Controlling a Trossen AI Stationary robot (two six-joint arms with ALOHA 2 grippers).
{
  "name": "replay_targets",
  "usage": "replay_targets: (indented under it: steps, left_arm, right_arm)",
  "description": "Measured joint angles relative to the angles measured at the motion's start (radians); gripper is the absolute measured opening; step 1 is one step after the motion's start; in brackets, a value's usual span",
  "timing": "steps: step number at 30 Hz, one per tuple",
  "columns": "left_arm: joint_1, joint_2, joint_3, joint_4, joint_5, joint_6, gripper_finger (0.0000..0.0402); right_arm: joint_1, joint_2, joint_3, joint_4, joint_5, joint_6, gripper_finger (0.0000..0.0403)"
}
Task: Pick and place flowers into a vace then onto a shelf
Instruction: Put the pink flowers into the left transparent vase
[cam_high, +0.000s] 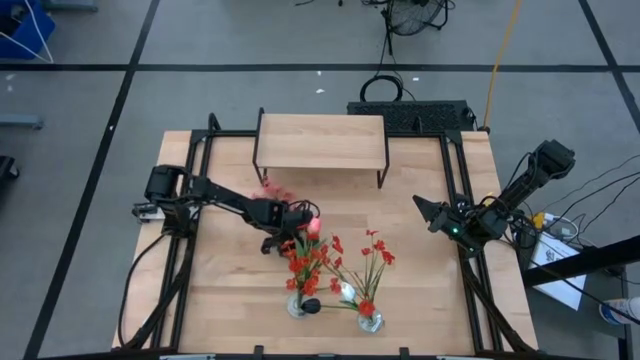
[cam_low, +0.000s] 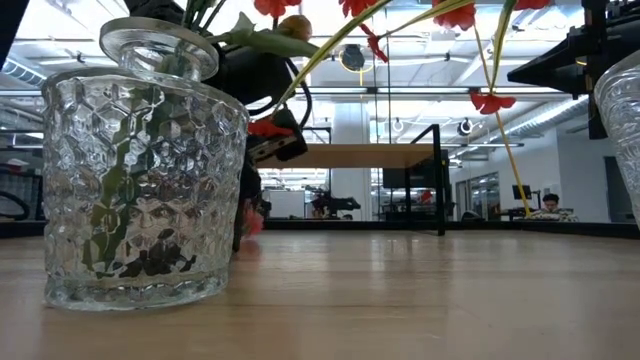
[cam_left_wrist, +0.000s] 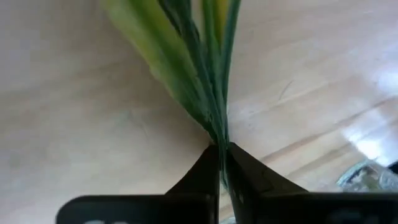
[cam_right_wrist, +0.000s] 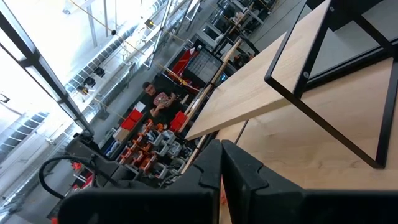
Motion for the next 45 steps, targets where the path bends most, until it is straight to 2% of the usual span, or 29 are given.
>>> replay_targets:
  steps: [3,7,15,23,28,34,39,42,45]
  left_arm:
    - [0.005,-0.04,-0.001,-0.044,-0.051,0.048,0.0009]
    - [0.023,-0.125,-0.007,-0.148,-0.224,0.094,0.0009]
    - [0.021,-0.407,-0.007,-0.405,-0.46,0.069,0.0008]
    - [-0.044,-0.705,-0.005,-0.461,-0.699,0.092,0.0008]
    - [-0.081,-0.833,-0.005,-0.524,-0.775,0.147,0.0008]
    - [-0.159,-0.932,-0.004,-0.518,-0.797,0.208,0.0008]
    - [-0.274,-0.992,-0.004,-0.508,-0.828,0.211,0.0007]
    - [-0.365,-1.015,-0.004,-0.463,-0.902,0.212,0.0007]
    - [-0.468,-1.016,-0.003,-0.33,-1.011,0.283,0.0007]
  right_arm:
    - [0.0,0.0,0.0,0.0,0.0,-0.001,0.0004]
    - [0.0,0.0,0.0,0.0,0.0,0.0,0.0004]
    - [0.0,0.0,0.0,0.0,0.0,-0.001,0.0004]
    - [0.0,0.0,0.0,0.0,0.0,-0.002,0.0004]
    - [0.0,0.0,0.0,0.0,0.0,-0.002,0.0004]
    - [0.0,0.0,0.0,0.0,0.0,-0.002,0.0004]
    - [0.0,0.0,0.0,0.0,0.0,-0.002,0.0004]
    - [0.0,0.0,0.0,0.0,0.0,-0.002,0.0004]
    - [0.0,0.0,0.0,0.0,0.0,-0.002,0.0004]
